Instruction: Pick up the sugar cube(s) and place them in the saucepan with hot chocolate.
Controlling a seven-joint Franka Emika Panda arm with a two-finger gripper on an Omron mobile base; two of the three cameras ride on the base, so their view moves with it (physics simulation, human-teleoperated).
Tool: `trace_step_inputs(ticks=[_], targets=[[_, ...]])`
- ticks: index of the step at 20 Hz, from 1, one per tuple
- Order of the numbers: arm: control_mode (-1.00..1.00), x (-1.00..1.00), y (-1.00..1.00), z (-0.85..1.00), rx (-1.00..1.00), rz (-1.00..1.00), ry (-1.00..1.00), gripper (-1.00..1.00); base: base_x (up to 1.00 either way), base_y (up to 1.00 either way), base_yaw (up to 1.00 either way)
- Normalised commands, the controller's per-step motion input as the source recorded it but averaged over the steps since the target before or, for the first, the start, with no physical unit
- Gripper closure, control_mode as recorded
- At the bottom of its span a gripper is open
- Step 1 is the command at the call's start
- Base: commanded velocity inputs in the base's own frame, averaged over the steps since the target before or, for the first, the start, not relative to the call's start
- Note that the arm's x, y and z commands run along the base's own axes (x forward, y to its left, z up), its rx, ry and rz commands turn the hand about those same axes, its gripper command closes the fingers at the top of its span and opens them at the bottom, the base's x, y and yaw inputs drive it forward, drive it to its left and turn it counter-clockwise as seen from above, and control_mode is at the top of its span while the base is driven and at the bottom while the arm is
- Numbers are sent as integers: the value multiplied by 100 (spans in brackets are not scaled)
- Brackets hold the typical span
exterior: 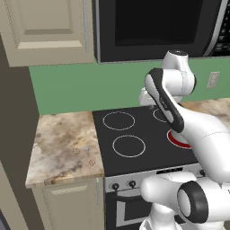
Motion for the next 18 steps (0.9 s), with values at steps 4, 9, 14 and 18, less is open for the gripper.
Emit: trace_step_inputs(ticks=[4, 9, 14, 18], targets=[[-100, 0, 0, 0, 0, 0, 0, -100, 0, 0, 0], [-100, 0, 0, 0, 0, 0, 0, -100, 0, 0, 0], [-100, -2, 60, -17, 0, 0, -2, -100, 0, 0, 0], [-100, 2, 97, -41, 0, 2, 1, -100, 0, 0, 0]])
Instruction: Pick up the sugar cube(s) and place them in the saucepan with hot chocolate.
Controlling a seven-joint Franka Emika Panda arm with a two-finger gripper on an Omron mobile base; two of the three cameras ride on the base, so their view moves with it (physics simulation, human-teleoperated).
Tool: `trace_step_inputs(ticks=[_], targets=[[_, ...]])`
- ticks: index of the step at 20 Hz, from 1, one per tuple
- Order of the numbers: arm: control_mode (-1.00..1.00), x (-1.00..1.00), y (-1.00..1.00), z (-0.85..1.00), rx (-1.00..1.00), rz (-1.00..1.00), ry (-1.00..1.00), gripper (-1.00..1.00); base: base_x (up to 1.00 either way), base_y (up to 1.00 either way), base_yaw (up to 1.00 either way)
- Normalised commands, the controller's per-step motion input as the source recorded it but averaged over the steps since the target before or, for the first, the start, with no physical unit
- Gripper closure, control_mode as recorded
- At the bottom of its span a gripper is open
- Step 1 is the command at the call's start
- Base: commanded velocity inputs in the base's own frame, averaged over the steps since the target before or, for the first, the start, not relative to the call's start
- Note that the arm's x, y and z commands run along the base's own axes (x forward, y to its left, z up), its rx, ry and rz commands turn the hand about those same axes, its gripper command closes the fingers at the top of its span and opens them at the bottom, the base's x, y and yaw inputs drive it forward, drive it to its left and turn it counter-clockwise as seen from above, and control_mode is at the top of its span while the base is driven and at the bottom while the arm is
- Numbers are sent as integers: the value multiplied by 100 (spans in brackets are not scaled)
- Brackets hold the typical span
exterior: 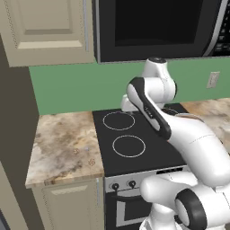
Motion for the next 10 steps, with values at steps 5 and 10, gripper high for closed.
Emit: trace_step_inputs(ticks=[5, 10], targets=[[-100, 0, 80, -23, 0, 8, 1, -100, 0, 0, 0], [-100, 0, 64, -25, 0, 14, 9, -100, 0, 0, 0]])
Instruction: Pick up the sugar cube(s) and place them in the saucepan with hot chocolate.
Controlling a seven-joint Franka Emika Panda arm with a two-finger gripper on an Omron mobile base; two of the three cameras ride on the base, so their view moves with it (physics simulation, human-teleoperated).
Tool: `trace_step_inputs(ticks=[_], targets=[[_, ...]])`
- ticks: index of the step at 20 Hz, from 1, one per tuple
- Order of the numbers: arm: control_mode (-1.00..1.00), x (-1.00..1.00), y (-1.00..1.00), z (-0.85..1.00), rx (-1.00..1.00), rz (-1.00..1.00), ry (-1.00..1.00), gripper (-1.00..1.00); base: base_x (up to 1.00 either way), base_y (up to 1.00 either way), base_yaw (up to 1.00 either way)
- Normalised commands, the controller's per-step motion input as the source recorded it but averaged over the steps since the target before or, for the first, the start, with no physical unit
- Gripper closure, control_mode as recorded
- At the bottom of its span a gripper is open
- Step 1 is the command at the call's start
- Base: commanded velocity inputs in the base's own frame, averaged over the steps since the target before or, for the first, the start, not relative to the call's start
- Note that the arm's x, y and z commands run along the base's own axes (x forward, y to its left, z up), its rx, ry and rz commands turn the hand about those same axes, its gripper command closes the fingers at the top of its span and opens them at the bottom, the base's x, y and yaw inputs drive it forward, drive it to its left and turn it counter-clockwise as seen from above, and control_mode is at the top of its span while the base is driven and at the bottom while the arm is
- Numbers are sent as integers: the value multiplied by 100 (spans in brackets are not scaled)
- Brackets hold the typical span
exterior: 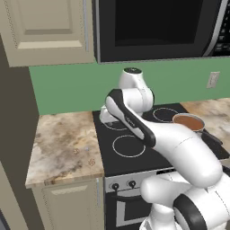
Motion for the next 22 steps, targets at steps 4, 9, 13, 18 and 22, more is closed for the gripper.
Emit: trace_step_inputs(ticks=[4, 9, 13, 18, 22], targets=[[-100, -3, 43, -73, -5, 19, 17, -100, 0, 0, 0], [-100, -4, 53, -74, -11, 21, 9, -100, 0, 0, 0], [-100, 0, 60, -95, -11, 22, 11, -100, 0, 0, 0], [-100, 0, 72, -81, -16, 17, 6, -100, 0, 0, 0], [-100, 26, 16, -59, -6, 15, 6, -100, 0, 0, 0]])
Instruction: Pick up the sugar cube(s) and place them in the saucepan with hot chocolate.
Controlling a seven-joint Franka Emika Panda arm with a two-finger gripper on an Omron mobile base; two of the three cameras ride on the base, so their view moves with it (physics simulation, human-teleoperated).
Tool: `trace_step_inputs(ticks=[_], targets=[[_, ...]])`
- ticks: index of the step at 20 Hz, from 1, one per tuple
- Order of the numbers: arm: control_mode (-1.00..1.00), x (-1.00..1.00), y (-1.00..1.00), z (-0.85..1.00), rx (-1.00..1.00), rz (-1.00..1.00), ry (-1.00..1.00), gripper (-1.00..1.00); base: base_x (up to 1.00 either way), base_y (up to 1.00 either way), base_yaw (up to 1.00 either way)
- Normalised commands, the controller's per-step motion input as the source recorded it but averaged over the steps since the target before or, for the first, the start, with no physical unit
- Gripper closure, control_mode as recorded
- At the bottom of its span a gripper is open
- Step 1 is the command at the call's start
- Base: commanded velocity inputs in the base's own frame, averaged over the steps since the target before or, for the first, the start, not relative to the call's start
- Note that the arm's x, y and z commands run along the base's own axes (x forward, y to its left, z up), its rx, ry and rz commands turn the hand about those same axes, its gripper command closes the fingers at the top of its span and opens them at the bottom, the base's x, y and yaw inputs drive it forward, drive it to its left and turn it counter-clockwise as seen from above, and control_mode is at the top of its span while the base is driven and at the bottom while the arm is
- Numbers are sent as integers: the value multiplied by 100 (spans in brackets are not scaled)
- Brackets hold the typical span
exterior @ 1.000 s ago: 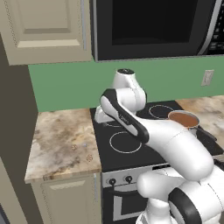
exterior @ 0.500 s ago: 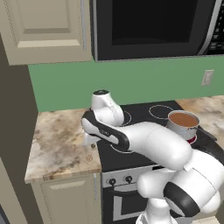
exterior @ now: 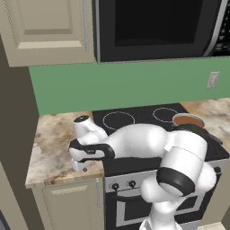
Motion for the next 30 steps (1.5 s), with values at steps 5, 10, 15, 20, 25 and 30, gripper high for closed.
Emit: trace_step_inputs(ticks=[5, 10, 15, 20, 25, 30], targets=[[-100, 40, -4, -23, 0, 15, 2, -100, 0, 0, 0], [-100, 29, -3, -13, 0, 6, 1, -100, 0, 0, 0], [-100, 10, 0, -17, 0, 0, 1, -100, 0, 0, 0], [-100, 13, 4, -19, 0, 0, 1, -100, 0, 0, 0], [-100, 0, 2, -25, 0, 0, 1, -100, 0, 0, 0], [-100, -6, 0, -28, 0, 0, 0, -100, 0, 0, 0]])
